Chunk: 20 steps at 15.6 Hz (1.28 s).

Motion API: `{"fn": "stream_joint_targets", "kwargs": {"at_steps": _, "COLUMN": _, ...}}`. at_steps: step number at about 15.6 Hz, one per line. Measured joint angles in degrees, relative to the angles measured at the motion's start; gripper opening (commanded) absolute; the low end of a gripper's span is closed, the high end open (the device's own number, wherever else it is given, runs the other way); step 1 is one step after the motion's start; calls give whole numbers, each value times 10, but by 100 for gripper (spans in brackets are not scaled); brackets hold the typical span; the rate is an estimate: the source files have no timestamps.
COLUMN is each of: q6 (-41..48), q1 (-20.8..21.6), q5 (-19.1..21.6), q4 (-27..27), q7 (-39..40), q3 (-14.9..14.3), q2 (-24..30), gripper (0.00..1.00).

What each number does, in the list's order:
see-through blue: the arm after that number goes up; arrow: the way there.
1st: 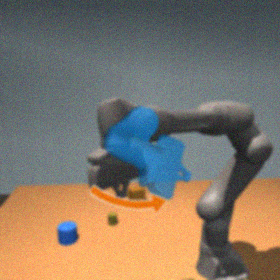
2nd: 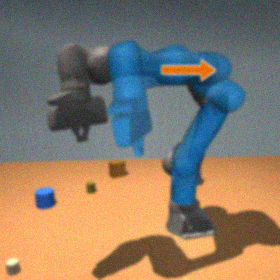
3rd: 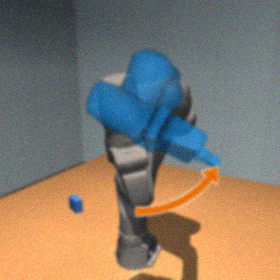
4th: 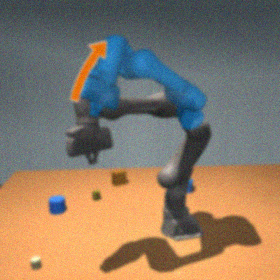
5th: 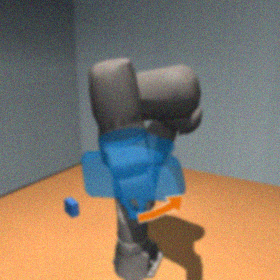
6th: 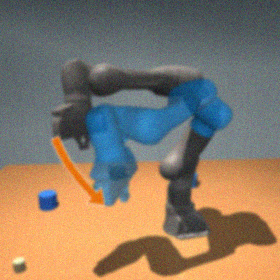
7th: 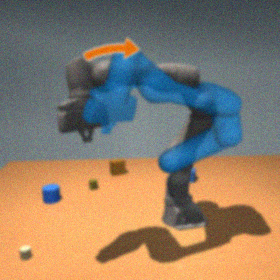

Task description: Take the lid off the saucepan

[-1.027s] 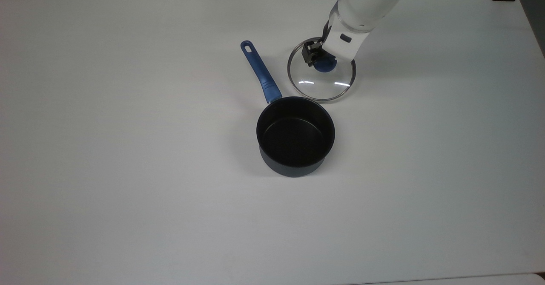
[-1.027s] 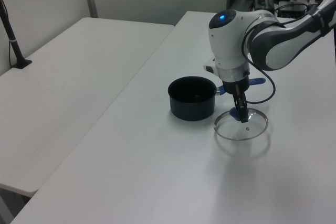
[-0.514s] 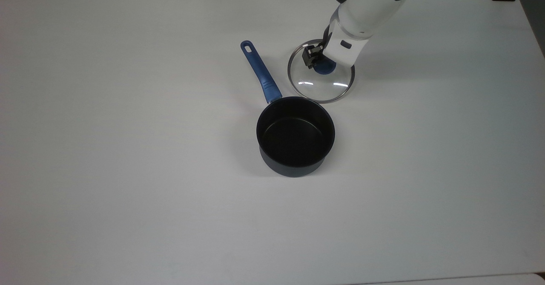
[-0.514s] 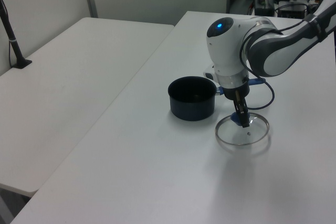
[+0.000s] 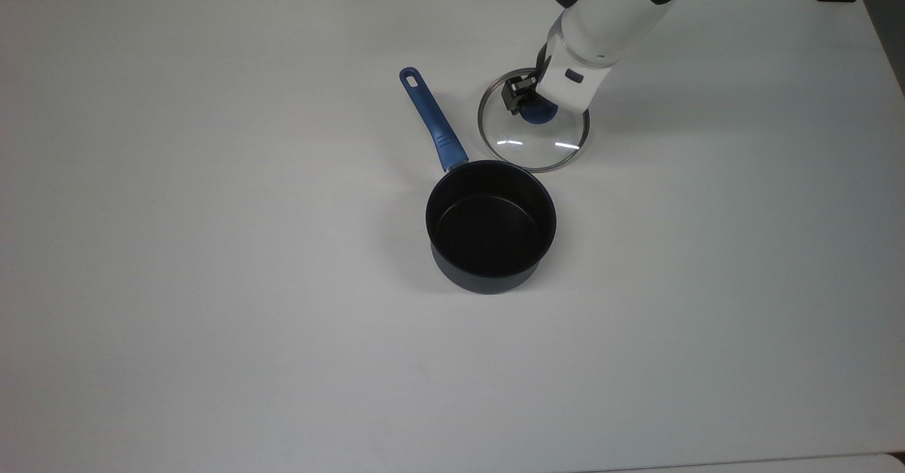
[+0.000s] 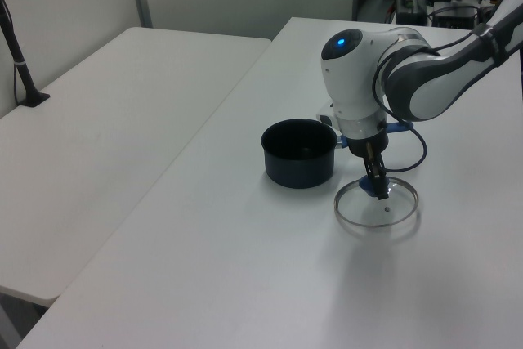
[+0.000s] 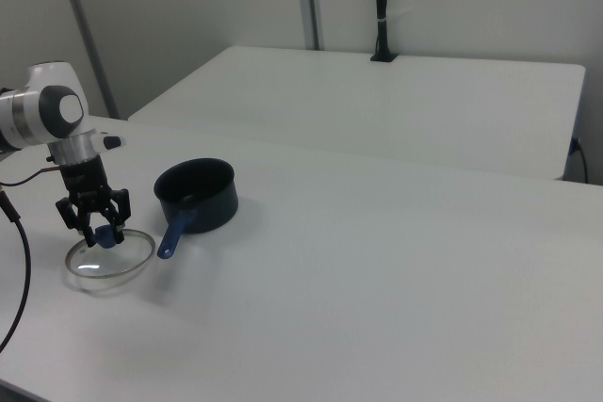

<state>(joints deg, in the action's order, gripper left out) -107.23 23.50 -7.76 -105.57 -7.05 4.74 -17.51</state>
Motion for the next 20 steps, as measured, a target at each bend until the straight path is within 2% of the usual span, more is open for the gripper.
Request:
{"fn": "stream_joint_targets", "kwargs": {"at_steps": 8, "q6": -1, "q1": 0, "q5": -3, "q4": 4, "q7": -3, "q3": 3, "q2": -12, "gripper": 60}}
{"fn": "stream_joint_targets", "kwargs": {"at_steps": 9, "q6": -2, "q1": 0, "q5": -5, "q4": 5, "q7": -8, "q3": 3, "q2": -13, "gripper": 63}}
{"fn": "stream_joint_targets", "kwargs": {"at_steps": 10, "q6": -3, "q1": 0, "q5": -8, "q4": 6, "q7": -13, "q3": 3, "q2": -14, "gripper": 72}}
{"fn": "stream_joint_targets", "kwargs": {"at_steps": 12, "q6": -9, "q1": 0, "q5": -10, "q4": 6, "q7": -16, "q3": 3, "q2": -18, "gripper": 100}}
{"fn": "stream_joint_targets", "kwargs": {"at_steps": 20, "q6": -14, "q1": -6, "q5": -10, "q4": 26, "q7": -26, "q3": 3, "q2": -19, "gripper": 100}}
